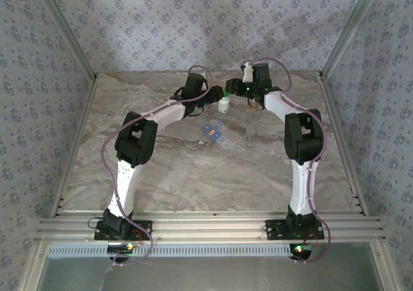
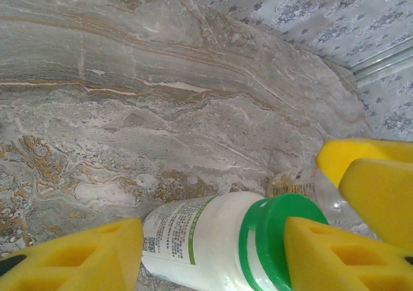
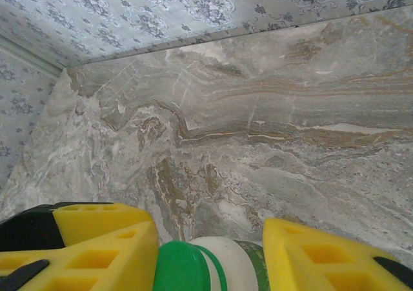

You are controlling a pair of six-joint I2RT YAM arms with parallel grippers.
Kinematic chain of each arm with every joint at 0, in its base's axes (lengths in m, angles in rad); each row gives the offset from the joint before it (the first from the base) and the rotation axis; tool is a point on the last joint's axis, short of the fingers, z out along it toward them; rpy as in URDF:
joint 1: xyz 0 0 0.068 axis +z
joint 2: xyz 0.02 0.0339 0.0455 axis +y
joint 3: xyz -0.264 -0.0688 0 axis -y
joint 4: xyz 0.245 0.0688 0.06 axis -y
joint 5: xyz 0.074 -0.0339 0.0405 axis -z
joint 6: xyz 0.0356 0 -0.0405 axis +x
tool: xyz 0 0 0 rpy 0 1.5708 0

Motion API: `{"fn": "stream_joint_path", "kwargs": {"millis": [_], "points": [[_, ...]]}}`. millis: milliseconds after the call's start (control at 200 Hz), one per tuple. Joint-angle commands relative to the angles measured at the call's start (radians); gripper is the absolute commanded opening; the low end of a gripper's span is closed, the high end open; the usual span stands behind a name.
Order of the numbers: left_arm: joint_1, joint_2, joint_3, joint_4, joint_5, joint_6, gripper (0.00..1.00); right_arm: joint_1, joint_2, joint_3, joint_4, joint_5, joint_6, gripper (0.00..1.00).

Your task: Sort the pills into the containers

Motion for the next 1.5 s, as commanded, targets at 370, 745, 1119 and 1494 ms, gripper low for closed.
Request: {"fn": "stream_joint_path", "kwargs": {"millis": [370,745,1119,1494], "points": [[-0.012,-0.049,-0.090,0.048,0.034,-0.012,0.59,0.014,0.006,-0.178,0.140,-0.005,0.022,0.47],[-0.044,-0.047,-0.172,0.077,0.065,-0.036,0.52,0.017,0.009,-0.199,0.126,0.000,0.018,0.44],[0.018,-0.086,-0.297,0.266,0.150,-0.128,0.46,0.016,0.021,-0.262,0.153,-0.015,0.047,0.43],[0.016,-0.138,-0.262,0.316,0.114,-0.133,0.48,0.010,0.008,-0.262,0.163,-0.042,0.065,0.42]]}}
